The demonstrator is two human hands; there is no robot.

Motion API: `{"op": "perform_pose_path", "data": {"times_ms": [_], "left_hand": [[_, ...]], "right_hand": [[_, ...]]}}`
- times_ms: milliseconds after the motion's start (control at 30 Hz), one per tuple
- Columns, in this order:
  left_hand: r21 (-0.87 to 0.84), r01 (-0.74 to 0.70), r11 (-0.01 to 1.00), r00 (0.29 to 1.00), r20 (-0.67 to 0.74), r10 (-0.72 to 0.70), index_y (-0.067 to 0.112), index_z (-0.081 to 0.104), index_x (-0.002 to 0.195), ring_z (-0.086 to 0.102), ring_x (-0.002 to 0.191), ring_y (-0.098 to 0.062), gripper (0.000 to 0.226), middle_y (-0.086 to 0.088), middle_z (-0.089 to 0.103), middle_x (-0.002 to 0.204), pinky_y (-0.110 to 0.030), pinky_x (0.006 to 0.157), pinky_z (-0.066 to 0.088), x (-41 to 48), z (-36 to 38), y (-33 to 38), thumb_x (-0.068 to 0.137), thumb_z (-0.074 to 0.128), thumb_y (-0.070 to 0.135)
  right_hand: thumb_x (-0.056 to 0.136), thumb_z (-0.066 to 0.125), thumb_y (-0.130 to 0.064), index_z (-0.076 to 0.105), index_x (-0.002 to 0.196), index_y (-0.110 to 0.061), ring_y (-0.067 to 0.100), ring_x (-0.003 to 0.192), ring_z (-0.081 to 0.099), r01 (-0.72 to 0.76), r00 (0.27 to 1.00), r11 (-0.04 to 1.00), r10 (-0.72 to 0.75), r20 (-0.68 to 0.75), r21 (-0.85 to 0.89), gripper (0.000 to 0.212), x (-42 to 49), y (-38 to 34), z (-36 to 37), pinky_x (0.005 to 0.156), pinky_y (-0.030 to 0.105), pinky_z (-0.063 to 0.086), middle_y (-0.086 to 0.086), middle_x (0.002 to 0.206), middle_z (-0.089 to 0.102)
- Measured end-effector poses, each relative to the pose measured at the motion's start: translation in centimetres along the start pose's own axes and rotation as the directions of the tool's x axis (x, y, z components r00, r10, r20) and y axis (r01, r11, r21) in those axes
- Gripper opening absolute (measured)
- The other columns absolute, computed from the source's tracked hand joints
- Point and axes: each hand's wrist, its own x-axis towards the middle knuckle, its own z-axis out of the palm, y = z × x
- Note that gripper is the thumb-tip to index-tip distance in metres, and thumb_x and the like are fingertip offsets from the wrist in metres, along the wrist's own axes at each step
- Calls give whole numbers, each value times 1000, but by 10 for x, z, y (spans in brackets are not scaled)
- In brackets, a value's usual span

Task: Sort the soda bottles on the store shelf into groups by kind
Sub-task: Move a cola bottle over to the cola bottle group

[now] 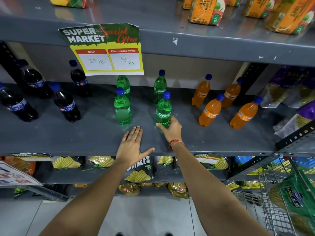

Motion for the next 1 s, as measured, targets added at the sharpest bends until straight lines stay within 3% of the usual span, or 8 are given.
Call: {"op": "perform_pose_path", "data": {"times_ms": [167,267,400,533,667,800,900,1000], "left_hand": [[-39,-105,994,994,-15,105,1,33,141,23,139,-23,101,-14,30,150,-38,111,14,-11,-9,-20,81,10,79],[-86,-94,992,995,-23,92,1,37,139,28,137,-22,94,-14,35,147,-40,110,21,-24,-15,-42,85,16,75],[-95,-3,995,999,-52,-2,0,43,135,34,134,-24,86,-15,41,144,-43,108,30,-42,-21,-83,87,26,69],[-73,87,994,994,-65,-92,-2,48,130,40,130,-27,82,-18,46,139,-42,105,28,-62,-32,-127,89,27,66],[-44,160,986,985,-61,-163,-3,49,129,43,128,-29,84,-19,48,137,-42,104,27,-86,-42,-171,89,25,67],[-35,202,979,979,-35,-203,-2,44,133,38,132,-28,89,-18,44,141,-41,107,24,-101,-50,-208,87,23,71],[-2,165,986,986,-5,-165,-1,37,138,33,135,-27,92,-18,39,144,-43,110,24,-103,-52,-215,85,24,73],[4,165,986,986,-15,-165,-2,37,137,35,134,-28,93,-18,41,143,-44,109,27,-104,-51,-213,83,30,73]], "right_hand": [[66,82,-27,56,109,-5,32,100,62,-34,999,999,34,-15,26,55,-1,1,0,90,47,52,18,106,67],[68,81,-26,52,121,-2,32,108,57,-99,979,989,116,-165,112,65,-20,-3,2,96,46,48,18,115,60],[81,70,-26,57,104,-10,26,85,57,35,929,987,26,-369,159,31,-60,-26,20,77,49,53,7,92,57],[82,65,-26,60,98,-16,26,72,57,214,958,953,-163,-235,213,19,-74,-61,67,64,48,54,10,81,57],[82,66,-26,62,103,-13,23,83,59,270,956,943,-287,63,194,25,-68,-112,123,72,46,55,6,89,57],[81,70,-25,53,122,-6,19,99,55,232,917,955,-278,288,184,49,-54,-154,177,88,45,52,13,110,57],[77,74,-26,40,134,-1,28,124,47,163,887,974,-214,409,157,71,-43,-172,210,105,37,39,19,133,48],[71,79,-27,43,131,-2,31,125,46,146,876,981,-188,443,128,74,-35,-181,233,101,34,38,19,132,51]]}}
